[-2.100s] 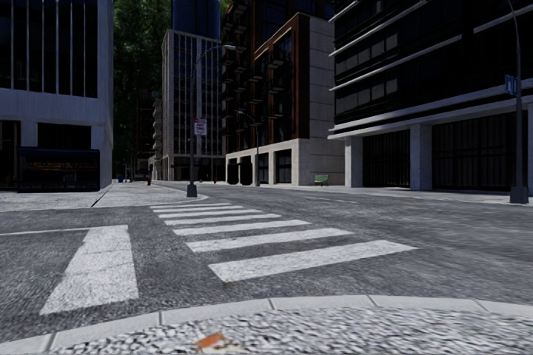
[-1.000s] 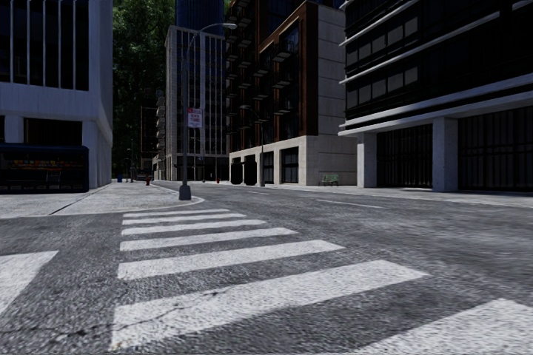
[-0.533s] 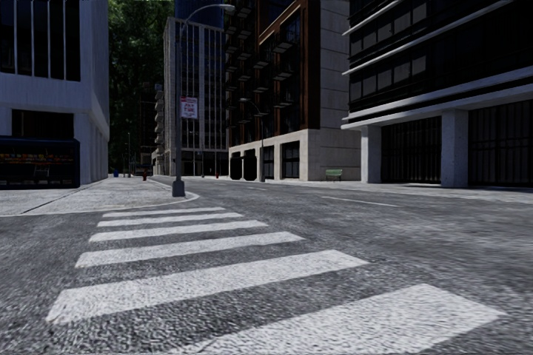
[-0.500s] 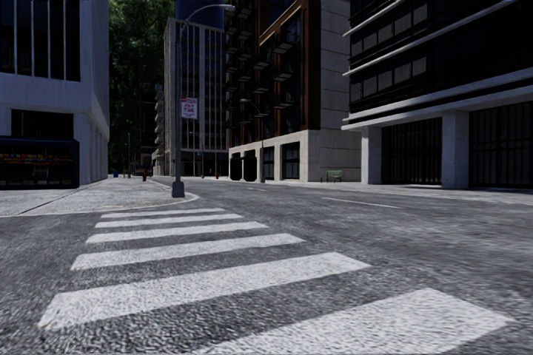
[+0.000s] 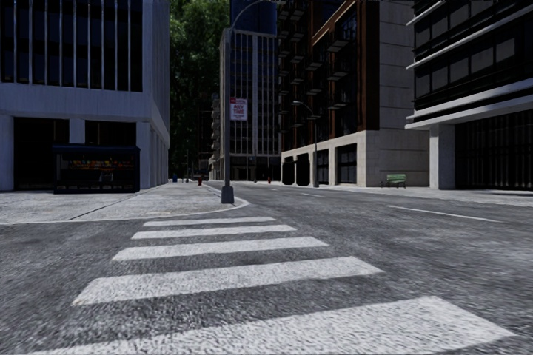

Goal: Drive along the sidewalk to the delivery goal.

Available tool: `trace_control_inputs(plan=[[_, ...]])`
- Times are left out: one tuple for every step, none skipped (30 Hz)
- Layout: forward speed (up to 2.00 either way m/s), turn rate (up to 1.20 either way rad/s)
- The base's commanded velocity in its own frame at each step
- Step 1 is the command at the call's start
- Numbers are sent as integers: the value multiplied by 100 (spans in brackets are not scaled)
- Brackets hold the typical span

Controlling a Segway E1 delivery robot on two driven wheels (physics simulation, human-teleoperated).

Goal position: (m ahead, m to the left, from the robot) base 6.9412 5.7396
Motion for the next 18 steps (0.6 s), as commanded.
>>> trace_control_inputs(plan=[[160,20],[160,12],[160,6],[160,2],[160,0],[160,0],[160,0],[160,0],[160,0],[160,0],[160,0],[160,0],[160,44],[160,86],[160,100],[160,105],[160,105],[160,106]])
